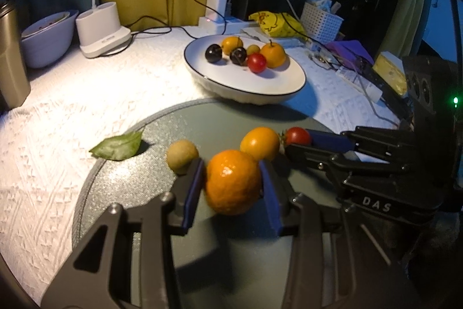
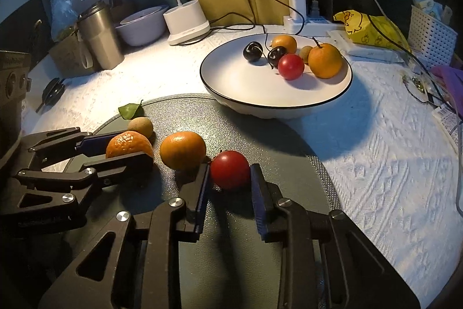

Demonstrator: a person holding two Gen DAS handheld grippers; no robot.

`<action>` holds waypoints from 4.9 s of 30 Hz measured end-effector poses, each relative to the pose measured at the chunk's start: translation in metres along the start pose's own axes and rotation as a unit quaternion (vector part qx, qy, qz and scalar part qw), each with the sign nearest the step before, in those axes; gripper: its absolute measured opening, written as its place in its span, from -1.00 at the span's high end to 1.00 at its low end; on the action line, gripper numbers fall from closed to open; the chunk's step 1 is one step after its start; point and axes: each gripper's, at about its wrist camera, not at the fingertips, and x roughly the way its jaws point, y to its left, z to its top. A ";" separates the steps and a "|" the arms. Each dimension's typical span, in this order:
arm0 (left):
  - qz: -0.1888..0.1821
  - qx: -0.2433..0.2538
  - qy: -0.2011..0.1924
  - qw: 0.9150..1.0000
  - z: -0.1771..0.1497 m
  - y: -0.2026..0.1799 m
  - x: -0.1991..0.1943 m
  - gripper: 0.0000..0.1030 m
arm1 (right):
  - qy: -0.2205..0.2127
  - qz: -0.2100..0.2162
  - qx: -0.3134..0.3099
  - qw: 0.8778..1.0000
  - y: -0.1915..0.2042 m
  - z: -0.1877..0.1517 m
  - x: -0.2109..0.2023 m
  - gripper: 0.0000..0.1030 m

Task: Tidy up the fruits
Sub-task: 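Grasp the large tangerine with the left tool while the right tool grasps a red tomato, then carry both fruits over the plate and open the left tool to drop the tangerine, then lower the red tomato onto the plate and open the right tool, then move both open tools back over the tray toward the last fruits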

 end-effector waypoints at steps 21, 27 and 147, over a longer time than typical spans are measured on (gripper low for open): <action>0.001 0.018 -0.023 1.000 0.027 -0.003 -0.015 0.21 | -0.035 -0.014 0.000 0.999 -0.008 0.018 -0.024 0.43; 0.002 0.021 -0.024 0.999 0.037 -0.003 -0.013 0.21 | -0.041 -0.016 0.005 0.999 -0.018 0.026 -0.025 0.43; 0.008 -0.036 -0.026 0.999 0.002 0.054 -0.025 0.14 | -0.005 -0.026 -0.015 1.000 0.042 0.015 0.000 0.10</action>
